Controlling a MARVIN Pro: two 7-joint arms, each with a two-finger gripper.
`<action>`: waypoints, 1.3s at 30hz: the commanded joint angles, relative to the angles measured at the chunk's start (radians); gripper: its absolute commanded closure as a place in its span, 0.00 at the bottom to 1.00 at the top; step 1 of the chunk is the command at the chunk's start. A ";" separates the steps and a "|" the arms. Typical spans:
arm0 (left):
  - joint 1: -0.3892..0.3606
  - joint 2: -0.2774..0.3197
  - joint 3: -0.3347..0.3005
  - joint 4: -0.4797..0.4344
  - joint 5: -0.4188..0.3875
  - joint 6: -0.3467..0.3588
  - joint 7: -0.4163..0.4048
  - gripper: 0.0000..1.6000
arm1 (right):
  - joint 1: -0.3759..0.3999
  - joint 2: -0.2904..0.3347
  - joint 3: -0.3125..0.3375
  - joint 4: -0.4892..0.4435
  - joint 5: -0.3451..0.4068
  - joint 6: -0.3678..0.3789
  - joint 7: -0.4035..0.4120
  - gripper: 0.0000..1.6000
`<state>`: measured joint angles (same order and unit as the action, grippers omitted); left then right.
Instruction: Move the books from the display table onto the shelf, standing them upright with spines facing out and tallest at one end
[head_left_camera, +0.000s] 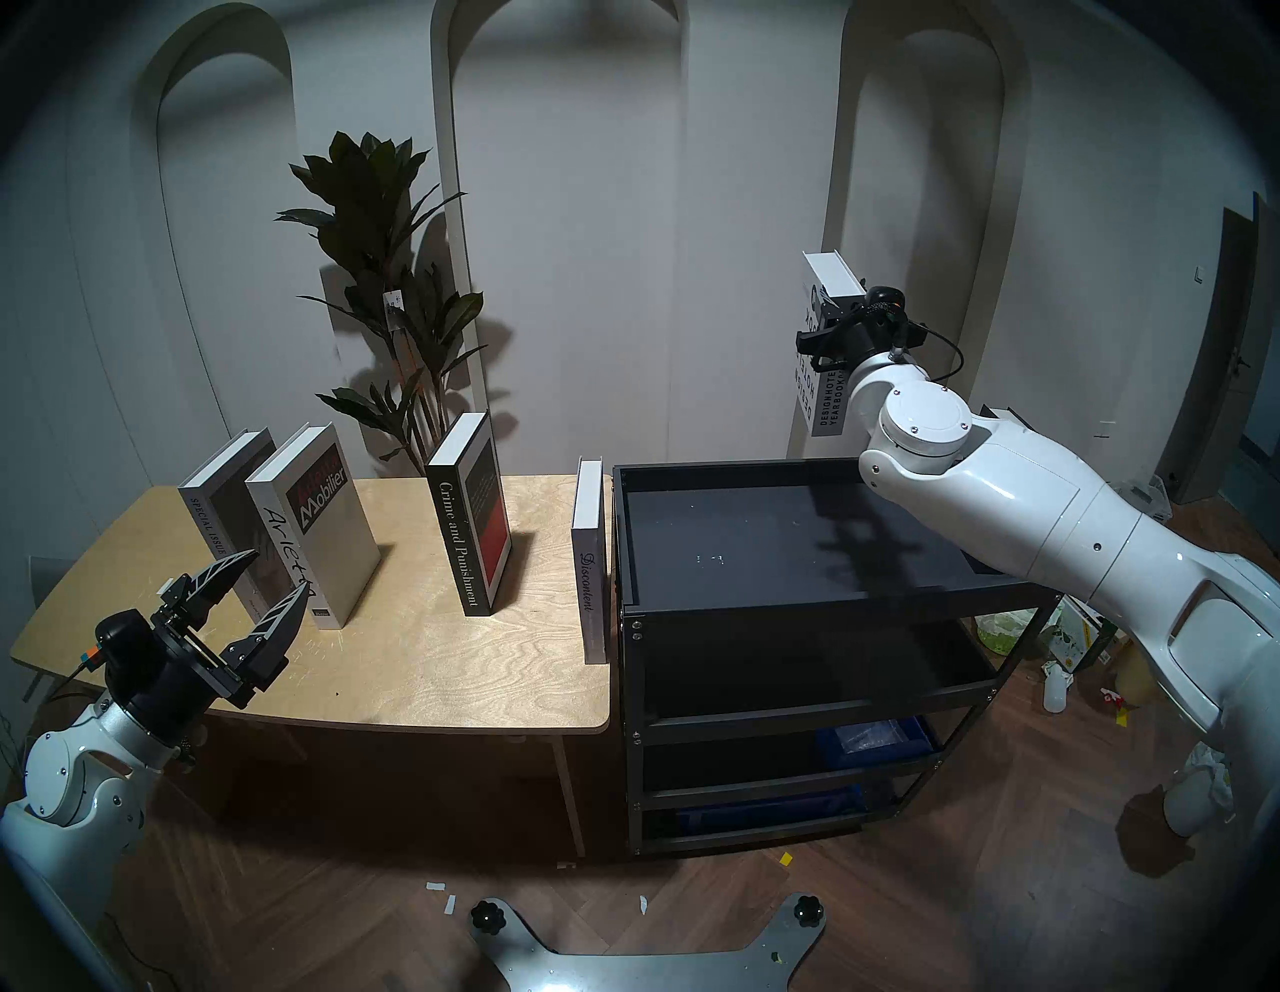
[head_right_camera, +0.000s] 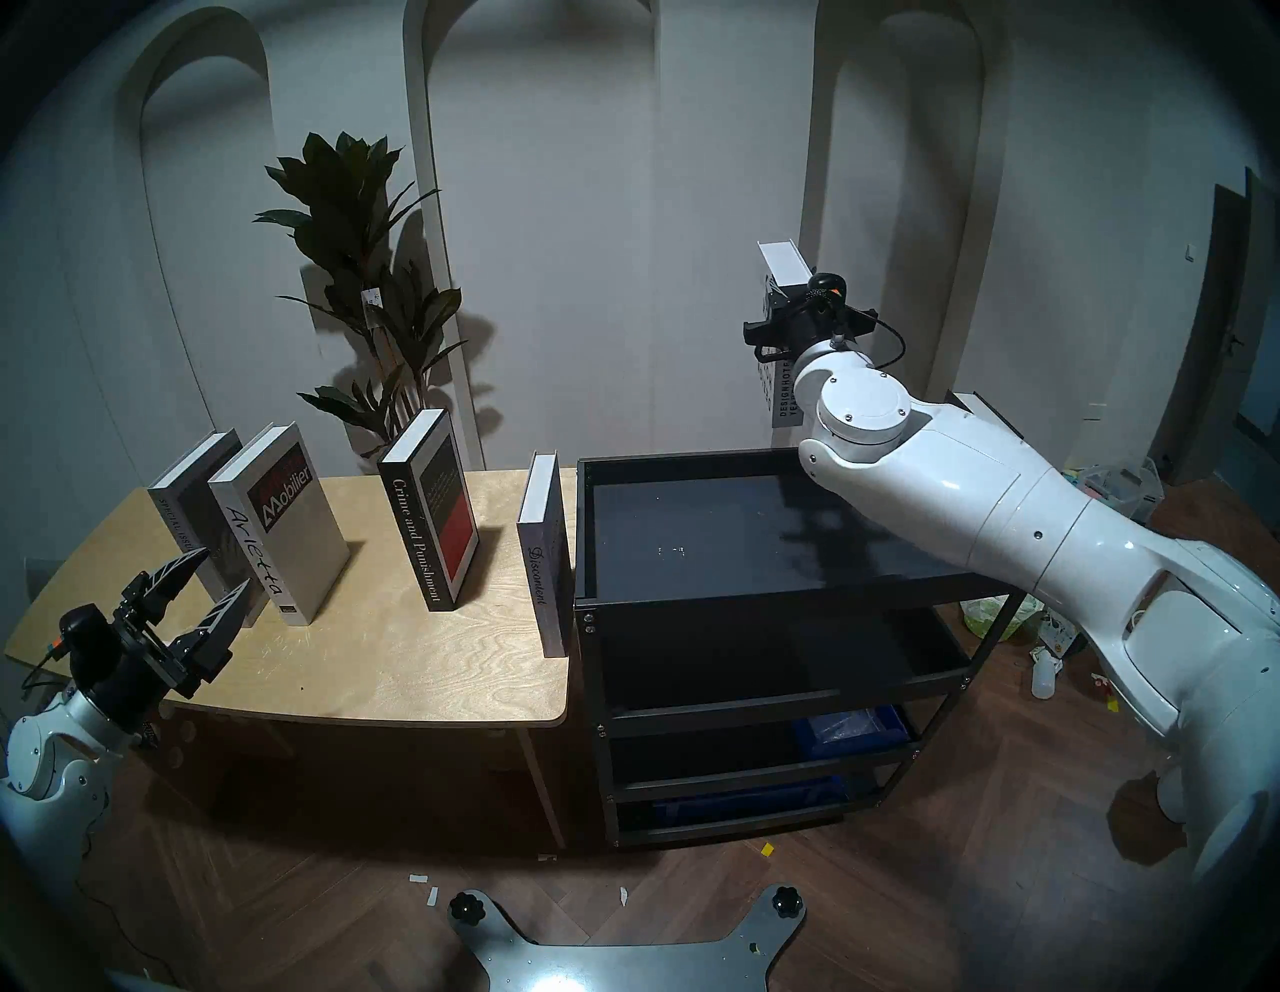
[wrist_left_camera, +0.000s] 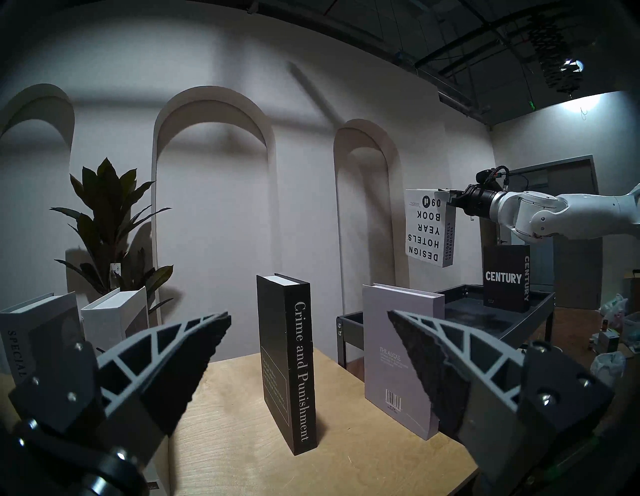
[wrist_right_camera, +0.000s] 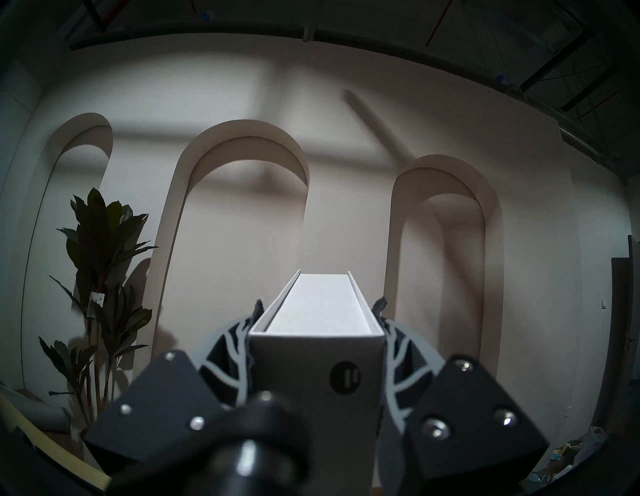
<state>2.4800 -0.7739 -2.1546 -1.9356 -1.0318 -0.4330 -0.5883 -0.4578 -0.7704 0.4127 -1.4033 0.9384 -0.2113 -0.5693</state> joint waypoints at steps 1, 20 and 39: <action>-0.008 -0.004 -0.007 -0.003 -0.003 -0.013 -0.005 0.00 | -0.004 0.109 0.028 -0.055 0.033 0.001 0.056 1.00; -0.018 -0.015 -0.006 0.001 -0.003 -0.026 -0.028 0.00 | -0.056 0.329 0.037 -0.208 0.167 0.026 0.240 1.00; -0.035 -0.040 -0.006 0.007 -0.014 -0.051 -0.059 0.00 | -0.143 0.539 0.053 -0.320 0.314 0.011 0.399 1.00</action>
<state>2.4567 -0.8087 -2.1532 -1.9264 -1.0404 -0.4658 -0.6401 -0.5891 -0.3355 0.4329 -1.6773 1.2093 -0.1789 -0.2180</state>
